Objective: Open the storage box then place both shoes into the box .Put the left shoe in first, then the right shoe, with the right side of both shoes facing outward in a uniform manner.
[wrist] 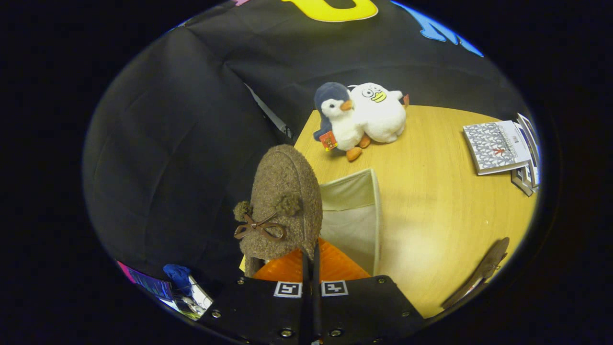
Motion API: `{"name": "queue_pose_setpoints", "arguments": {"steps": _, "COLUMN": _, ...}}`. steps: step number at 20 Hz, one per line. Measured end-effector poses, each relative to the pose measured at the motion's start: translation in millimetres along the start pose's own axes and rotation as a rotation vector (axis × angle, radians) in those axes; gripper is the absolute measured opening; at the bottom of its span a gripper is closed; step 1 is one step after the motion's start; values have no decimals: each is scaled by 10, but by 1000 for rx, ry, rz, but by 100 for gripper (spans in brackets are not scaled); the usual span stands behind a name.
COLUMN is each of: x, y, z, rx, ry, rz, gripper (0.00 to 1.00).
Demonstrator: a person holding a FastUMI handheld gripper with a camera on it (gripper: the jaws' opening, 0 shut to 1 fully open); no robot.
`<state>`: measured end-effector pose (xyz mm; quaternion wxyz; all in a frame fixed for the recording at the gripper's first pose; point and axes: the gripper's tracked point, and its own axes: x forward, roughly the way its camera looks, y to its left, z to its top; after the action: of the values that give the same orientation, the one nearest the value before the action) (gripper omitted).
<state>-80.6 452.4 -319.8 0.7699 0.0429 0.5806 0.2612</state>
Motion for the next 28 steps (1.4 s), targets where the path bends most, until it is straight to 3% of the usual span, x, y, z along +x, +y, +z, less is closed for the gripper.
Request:
{"name": "queue_pose_setpoints", "arguments": {"steps": 5, "x": 435, "y": -28, "z": -293, "rx": -29, "ry": 51, "rz": -64, "gripper": 1}}
{"name": "queue_pose_setpoints", "arguments": {"steps": 10, "x": 590, "y": -9, "z": -517, "rx": -75, "ry": 139, "rz": -108, "gripper": 1}}
{"name": "queue_pose_setpoints", "arguments": {"steps": 14, "x": 827, "y": -104, "z": -690, "rx": -163, "ry": 232, "rz": -161, "gripper": 1}}
{"name": "queue_pose_setpoints", "arguments": {"steps": 17, "x": 862, "y": -91, "z": -702, "rx": -153, "ry": 251, "rz": -149, "gripper": 1}}
{"name": "queue_pose_setpoints", "arguments": {"steps": 18, "x": 867, "y": -61, "z": -690, "rx": -138, "ry": 246, "rz": -133, "gripper": 12}}
{"name": "queue_pose_setpoints", "arguments": {"steps": 20, "x": 809, "y": -171, "z": -679, "rx": -174, "ry": 246, "rz": -157, "gripper": 53}}
{"name": "queue_pose_setpoints", "arguments": {"steps": 23, "x": 643, "y": -269, "z": -579, "rx": -218, "ry": 209, "rz": -189, "gripper": 66}}
{"name": "queue_pose_setpoints", "arguments": {"steps": 25, "x": 506, "y": -238, "z": -459, "rx": -211, "ry": 161, "rz": -168, "gripper": 83}}
{"name": "queue_pose_setpoints", "arguments": {"steps": 28, "x": 155, "y": -153, "z": -84, "rx": -154, "ry": 39, "rz": -101, "gripper": 87}}
